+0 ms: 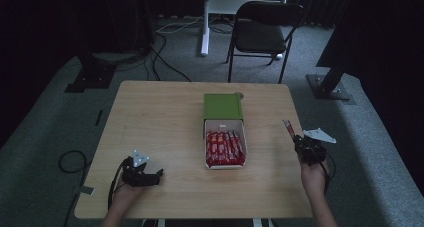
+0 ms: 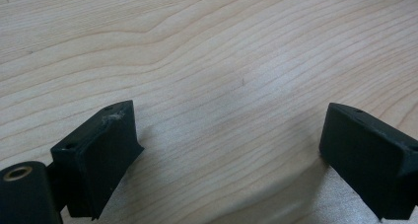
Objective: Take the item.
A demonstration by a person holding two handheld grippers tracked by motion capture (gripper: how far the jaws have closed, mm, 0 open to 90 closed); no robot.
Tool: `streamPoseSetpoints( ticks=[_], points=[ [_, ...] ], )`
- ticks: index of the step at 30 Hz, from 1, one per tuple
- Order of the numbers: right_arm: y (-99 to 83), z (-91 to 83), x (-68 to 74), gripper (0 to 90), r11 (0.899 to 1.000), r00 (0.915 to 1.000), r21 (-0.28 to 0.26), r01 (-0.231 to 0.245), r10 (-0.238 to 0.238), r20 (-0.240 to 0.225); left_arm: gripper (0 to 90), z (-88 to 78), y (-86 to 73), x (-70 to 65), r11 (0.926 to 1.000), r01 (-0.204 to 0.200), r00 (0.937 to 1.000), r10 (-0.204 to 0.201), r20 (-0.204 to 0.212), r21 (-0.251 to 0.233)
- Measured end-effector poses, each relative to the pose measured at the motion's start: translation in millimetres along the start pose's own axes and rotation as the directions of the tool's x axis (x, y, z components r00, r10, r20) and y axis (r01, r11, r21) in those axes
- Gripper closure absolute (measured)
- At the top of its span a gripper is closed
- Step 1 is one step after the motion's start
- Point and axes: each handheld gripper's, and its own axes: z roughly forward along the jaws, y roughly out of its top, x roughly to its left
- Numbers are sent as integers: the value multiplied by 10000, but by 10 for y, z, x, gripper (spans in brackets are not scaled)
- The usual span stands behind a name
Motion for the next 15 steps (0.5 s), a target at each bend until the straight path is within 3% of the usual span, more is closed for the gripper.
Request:
streamPoseSetpoints(
  ticks=[8,15],
  points=[
    [-206,132,-150,858,9985,9984,472,-266,242,504,86,0,0,0,10000,3,10000,-3,2,1],
    [-366,202,-191,857,9958,9977,838,-359,308,611,86,0,0,0,10000,0,10000,0,0,-1]
  ],
)
